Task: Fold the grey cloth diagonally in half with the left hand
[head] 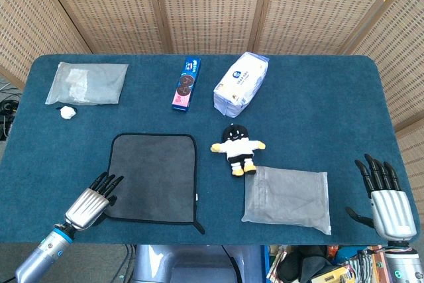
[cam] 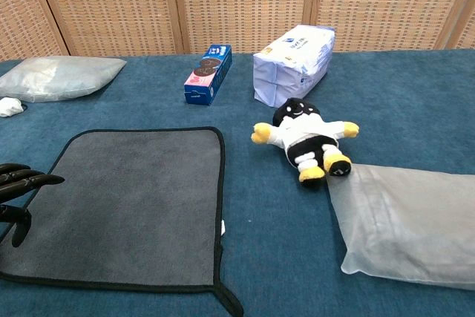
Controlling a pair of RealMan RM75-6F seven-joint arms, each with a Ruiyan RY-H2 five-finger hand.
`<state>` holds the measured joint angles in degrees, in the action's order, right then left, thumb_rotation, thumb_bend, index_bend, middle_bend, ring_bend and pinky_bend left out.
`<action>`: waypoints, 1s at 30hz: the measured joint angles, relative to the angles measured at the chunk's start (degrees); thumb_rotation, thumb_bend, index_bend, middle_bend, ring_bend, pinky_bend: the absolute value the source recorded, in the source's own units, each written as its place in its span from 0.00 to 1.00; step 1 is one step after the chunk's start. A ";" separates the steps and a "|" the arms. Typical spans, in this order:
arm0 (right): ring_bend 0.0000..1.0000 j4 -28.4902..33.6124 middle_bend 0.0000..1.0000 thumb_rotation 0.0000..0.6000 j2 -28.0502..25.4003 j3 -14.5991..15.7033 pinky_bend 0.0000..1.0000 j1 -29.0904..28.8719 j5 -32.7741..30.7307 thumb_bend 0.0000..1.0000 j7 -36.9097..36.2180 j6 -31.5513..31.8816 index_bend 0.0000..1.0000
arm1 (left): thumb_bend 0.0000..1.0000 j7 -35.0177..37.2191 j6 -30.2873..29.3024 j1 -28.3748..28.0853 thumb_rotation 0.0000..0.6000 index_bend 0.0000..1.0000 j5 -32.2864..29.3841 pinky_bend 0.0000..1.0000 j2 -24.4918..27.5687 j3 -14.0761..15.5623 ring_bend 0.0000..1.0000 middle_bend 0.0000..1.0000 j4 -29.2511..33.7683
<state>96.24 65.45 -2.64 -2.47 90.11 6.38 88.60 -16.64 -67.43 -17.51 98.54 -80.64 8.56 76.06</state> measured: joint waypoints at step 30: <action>0.00 0.07 0.00 1.00 -0.08 0.09 0.00 -0.03 0.00 0.00 -0.13 -0.29 0.00 | 0.40 -0.29 0.11 -0.95 1.00 0.56 -1.20 0.00 -0.68 -0.58 0.00 0.00 0.22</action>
<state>96.31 65.37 -2.56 -2.50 90.11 6.25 88.32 -16.93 -67.32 -18.46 97.33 -81.32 7.98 76.28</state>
